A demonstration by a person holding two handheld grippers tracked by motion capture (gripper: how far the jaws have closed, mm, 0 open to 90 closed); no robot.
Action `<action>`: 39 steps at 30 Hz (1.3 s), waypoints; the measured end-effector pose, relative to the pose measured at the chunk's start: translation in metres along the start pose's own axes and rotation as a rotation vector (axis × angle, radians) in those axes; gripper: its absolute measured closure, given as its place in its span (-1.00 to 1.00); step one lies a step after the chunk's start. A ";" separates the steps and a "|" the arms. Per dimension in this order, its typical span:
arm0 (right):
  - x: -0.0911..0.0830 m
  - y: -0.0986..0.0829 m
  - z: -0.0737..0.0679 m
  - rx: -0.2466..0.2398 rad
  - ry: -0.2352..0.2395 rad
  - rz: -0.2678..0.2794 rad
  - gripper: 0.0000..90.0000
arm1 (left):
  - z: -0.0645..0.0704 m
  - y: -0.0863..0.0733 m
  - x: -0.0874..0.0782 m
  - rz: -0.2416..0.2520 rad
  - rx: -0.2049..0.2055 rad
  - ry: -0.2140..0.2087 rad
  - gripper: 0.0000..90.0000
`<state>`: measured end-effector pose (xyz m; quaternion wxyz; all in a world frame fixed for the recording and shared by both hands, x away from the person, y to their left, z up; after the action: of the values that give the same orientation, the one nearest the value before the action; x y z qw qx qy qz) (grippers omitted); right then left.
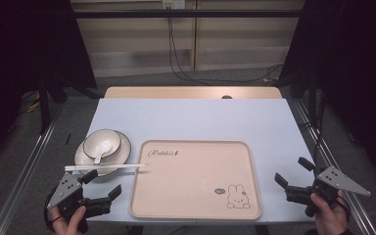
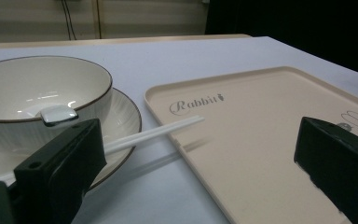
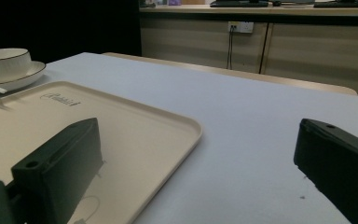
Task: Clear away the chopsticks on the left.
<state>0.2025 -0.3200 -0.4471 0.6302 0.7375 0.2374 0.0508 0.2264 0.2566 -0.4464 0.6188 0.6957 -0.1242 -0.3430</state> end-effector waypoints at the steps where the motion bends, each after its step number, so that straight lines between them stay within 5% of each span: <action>1: 0.001 0.000 0.000 0.001 -0.004 0.003 -0.99 | 0.000 0.000 0.000 0.004 -0.005 -0.004 -0.96; 5: 0.000 0.000 -0.001 -0.010 -0.011 0.001 -0.99 | 0.000 0.001 0.000 -0.006 0.014 0.007 -0.97; 11: 0.002 -0.001 -0.003 -0.018 0.007 -0.006 -0.99 | 0.001 0.001 0.003 -0.022 0.022 -0.034 -0.96; 15: 0.003 -0.002 -0.006 -0.034 0.019 -0.018 -1.00 | -0.002 -0.002 0.003 -0.050 0.001 0.022 -0.89; 20: 0.004 -0.002 -0.007 -0.039 0.029 -0.020 -0.99 | -0.003 -0.003 -0.003 -0.080 0.051 0.024 -0.90; 24: 0.004 -0.002 -0.008 -0.039 0.031 -0.030 -0.99 | -0.011 -0.006 -0.010 -0.125 0.023 -0.003 -0.90; 25: 0.004 -0.003 -0.008 -0.036 0.034 -0.032 -0.99 | -0.017 -0.005 -0.016 -0.129 0.065 -0.031 -0.90; 28: 0.005 -0.003 -0.008 -0.033 0.044 -0.036 -0.99 | -0.023 -0.003 -0.022 -0.107 0.074 -0.069 -0.94; 31: 0.005 -0.003 -0.009 -0.031 0.049 -0.039 -0.99 | -0.037 -0.002 -0.023 -0.129 0.091 -0.155 -0.89; 39: 0.005 -0.003 -0.009 -0.025 0.062 -0.040 -0.98 | -0.065 -0.001 -0.012 -0.211 0.160 -0.179 -0.72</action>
<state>0.2027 -0.3088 -0.4497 0.6325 0.7229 0.2707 0.0640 0.2582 0.3146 -0.4432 0.5083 0.7187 -0.1320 -0.4557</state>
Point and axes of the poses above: each handheld gripper's, and its own axes: x roughly forward along the jaws, y roughly out of its top, z roughly to its right, the point moved 3 cm from there along x, roughly forward along the jaws, and after that the axes turned 9 degrees about x, right-handed, at the moved point
